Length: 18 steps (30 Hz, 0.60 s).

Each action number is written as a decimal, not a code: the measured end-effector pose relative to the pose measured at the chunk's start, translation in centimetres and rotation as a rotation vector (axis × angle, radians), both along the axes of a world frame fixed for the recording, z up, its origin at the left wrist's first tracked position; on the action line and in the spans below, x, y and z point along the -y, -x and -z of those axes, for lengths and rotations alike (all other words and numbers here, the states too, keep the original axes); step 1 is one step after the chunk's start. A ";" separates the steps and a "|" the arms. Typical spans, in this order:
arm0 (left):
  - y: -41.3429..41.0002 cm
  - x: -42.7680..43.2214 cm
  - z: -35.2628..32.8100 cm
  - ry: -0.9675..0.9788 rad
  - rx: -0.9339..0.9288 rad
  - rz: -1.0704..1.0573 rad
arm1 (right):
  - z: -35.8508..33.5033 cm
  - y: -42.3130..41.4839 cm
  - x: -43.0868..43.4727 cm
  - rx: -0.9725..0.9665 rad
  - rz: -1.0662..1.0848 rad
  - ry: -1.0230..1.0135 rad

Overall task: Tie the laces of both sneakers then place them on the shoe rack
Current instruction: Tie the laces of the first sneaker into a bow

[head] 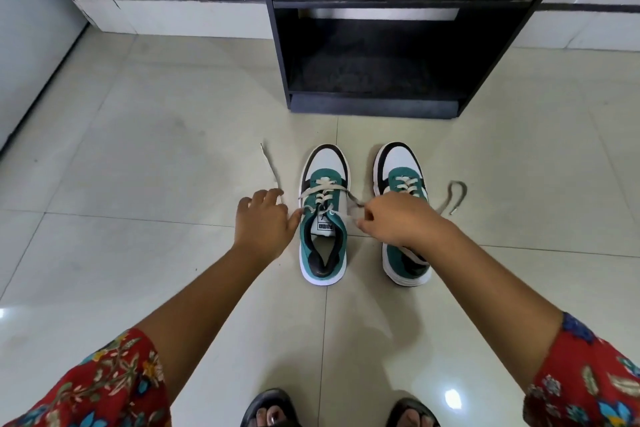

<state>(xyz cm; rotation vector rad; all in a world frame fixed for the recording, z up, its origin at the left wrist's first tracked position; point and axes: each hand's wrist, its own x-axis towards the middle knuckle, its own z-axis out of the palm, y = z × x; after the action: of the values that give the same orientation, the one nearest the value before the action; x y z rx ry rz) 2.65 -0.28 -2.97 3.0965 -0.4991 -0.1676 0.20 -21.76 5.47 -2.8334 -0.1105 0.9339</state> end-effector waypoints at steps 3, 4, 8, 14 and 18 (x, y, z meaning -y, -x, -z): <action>-0.5 -0.3 -0.4 0.057 0.046 0.008 | 2.2 -0.1 -0.8 0.140 0.085 -0.179; -0.6 -0.3 -0.4 0.163 0.054 -0.003 | 2.9 0.0 -1.2 0.171 0.139 -0.268; -0.4 0.2 -0.7 0.634 -0.127 -0.112 | 4.9 -1.1 -1.4 0.313 0.318 -0.462; 1.9 1.4 -0.4 0.658 -0.184 -0.020 | 6.1 -4.3 -0.8 0.201 0.429 -0.509; 1.8 1.6 -0.1 0.690 -0.187 -0.062 | 4.5 -5.3 2.7 0.413 0.656 -0.402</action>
<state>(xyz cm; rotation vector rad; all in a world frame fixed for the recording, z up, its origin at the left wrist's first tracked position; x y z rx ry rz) 0.86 -1.89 -2.90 2.3913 -0.3548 -0.2236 5.47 -24.51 0.96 -2.3774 0.4944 0.1588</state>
